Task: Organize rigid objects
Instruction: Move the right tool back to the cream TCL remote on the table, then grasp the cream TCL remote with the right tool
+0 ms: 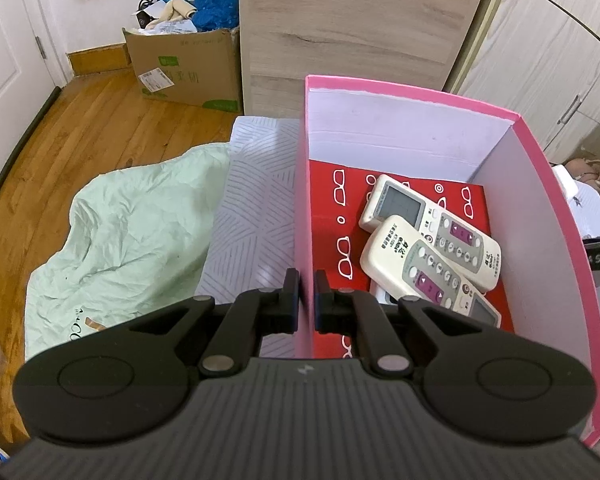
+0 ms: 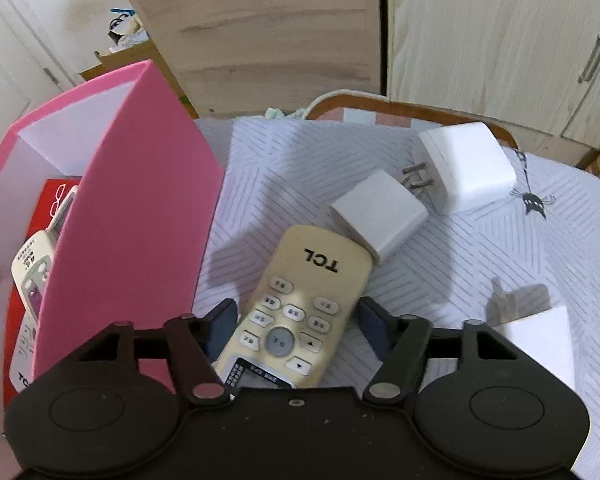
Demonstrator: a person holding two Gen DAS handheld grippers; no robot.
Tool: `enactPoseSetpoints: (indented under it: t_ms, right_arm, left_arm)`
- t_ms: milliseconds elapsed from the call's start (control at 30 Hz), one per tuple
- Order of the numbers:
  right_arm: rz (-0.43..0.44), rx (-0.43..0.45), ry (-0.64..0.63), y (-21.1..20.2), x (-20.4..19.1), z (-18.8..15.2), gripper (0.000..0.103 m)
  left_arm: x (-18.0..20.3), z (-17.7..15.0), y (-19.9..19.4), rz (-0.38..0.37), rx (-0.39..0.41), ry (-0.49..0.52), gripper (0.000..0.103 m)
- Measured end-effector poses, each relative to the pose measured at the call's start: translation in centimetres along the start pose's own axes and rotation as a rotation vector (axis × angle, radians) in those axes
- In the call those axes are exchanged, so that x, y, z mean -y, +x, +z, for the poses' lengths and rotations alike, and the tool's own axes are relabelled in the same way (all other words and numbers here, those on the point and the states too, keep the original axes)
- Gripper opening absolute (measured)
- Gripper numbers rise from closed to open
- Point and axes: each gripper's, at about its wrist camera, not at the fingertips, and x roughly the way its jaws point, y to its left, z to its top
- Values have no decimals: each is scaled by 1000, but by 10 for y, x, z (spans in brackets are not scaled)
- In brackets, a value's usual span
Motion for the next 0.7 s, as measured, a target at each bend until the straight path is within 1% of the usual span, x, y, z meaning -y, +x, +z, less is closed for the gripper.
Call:
enactPoseSetpoints:
  t_ms: [67, 133, 200, 267, 300, 367, 433, 467, 500, 533, 567, 633, 700]
  right_arm:
    - [-5, 6, -54, -2, -4, -3, 72]
    - [-1, -12, -150, -5, -10, -6, 71]
    - [0, -7, -216, -12, -10, -7, 64]
    - [0, -5, -262, -16, -8, -8, 62]
    - [-3, -5, -259, -17, -5, -9, 63]
    - [10, -18, -202, -14, 1, -6, 68]
    - [31, -47, -164, -7, 2, -6, 69]
    - [28, -44, -160, -4, 1, -7, 74]
    - [6, -22, -178, -4, -4, -9, 75]
    - [-40, -3, -219, -1, -10, -11, 75]
    - [-59, 19, -246, -2, -15, -14, 70]
    - [-54, 23, -239, -3, -15, -13, 67]
    - [-81, 45, -240, -8, -14, -15, 67]
  left_arm:
    - [-1, 0, -1, 2, 1, 2, 6]
    - [-1, -1, -1, 6, 4, 9, 6]
    - [0, -1, -1, 3, 4, 7, 6]
    - [-1, -2, -1, -3, 4, 0, 6]
    - [-2, -2, -2, -4, 4, -2, 6]
    - [-2, -3, -2, -3, 5, 0, 6]
    - [-2, -3, -2, -3, 4, -2, 6]
    - [-2, -3, -2, -4, 4, -3, 6]
    - [-2, -2, -2, -4, 4, -5, 6]
    - [-2, -3, -2, -4, 4, -5, 6]
    - [-2, -3, -2, -4, 3, -6, 6]
    - [-2, -3, -3, -4, 3, -7, 6]
    - [-3, -2, -4, -4, 4, -7, 6]
